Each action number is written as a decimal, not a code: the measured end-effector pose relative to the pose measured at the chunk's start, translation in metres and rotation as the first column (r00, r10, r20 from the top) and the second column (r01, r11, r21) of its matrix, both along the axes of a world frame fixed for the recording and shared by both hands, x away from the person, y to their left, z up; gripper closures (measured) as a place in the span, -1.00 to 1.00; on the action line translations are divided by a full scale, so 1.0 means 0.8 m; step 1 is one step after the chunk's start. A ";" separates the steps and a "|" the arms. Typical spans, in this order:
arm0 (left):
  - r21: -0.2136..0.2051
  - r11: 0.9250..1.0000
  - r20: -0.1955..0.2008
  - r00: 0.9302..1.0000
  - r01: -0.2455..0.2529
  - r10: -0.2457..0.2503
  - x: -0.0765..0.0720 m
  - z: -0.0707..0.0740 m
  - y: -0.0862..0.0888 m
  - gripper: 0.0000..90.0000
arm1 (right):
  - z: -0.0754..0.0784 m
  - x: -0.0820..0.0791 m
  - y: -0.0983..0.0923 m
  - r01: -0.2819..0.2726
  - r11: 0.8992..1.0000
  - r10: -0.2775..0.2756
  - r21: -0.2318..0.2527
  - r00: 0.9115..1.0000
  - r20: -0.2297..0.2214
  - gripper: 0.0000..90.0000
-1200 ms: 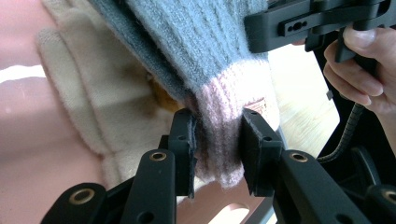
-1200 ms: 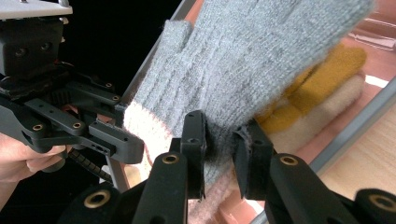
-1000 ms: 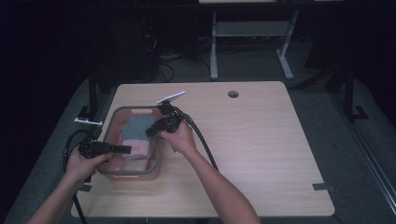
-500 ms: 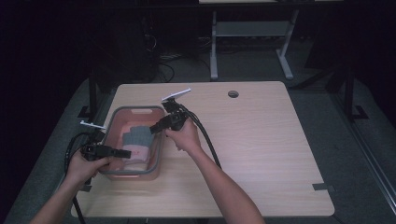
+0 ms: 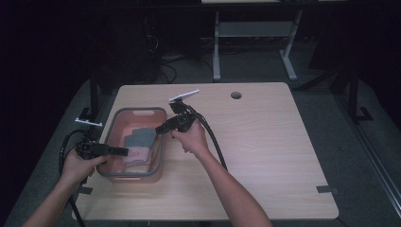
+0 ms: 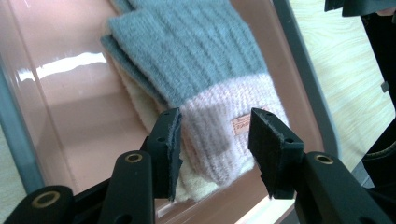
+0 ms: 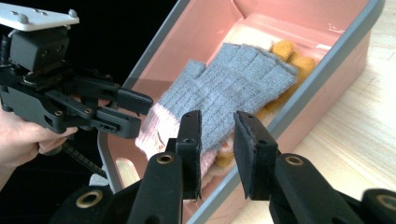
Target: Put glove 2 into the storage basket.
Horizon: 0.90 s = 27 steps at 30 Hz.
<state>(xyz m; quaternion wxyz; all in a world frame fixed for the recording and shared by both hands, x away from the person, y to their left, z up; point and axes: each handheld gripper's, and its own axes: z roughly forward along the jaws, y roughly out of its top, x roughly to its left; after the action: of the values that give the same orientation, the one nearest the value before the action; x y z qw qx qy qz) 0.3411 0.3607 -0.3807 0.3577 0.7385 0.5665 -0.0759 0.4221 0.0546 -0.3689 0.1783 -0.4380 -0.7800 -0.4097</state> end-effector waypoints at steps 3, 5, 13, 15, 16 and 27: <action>-0.011 1.000 0.007 1.000 -0.003 0.003 0.001 0.006 0.001 0.18 | 0.003 -0.001 -0.005 0.002 1.000 -0.002 0.008 1.000 0.005 0.58; -0.016 1.000 0.010 1.000 -0.001 0.001 0.001 0.009 0.001 0.18 | 0.005 -0.002 -0.008 0.003 1.000 -0.003 0.012 1.000 0.004 0.57; -0.043 0.999 0.032 0.999 -0.001 0.002 0.002 0.020 -0.004 0.18 | 0.007 -0.003 -0.025 0.013 1.000 -0.013 0.023 1.000 0.004 0.54; -0.048 0.999 0.038 0.999 -0.001 0.002 0.003 0.022 -0.005 0.18 | 0.008 -0.003 -0.029 0.017 1.000 -0.017 0.025 1.000 0.007 0.53; -0.058 0.998 0.038 0.999 -0.003 0.006 0.003 0.024 -0.006 0.18 | 0.008 -0.003 -0.032 0.019 0.999 -0.019 0.028 1.000 0.009 0.53; -0.116 0.993 0.076 0.997 -0.002 0.011 0.005 0.037 -0.015 0.13 | 0.016 -0.004 -0.052 0.035 0.999 -0.036 0.042 0.999 0.021 0.46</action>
<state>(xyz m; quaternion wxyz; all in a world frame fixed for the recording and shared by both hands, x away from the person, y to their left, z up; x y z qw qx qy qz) 0.3452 0.3491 -0.3510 0.4216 0.7169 0.5496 -0.0791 0.4188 0.0129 -0.3557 0.1716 -0.4434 -0.7654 -0.4337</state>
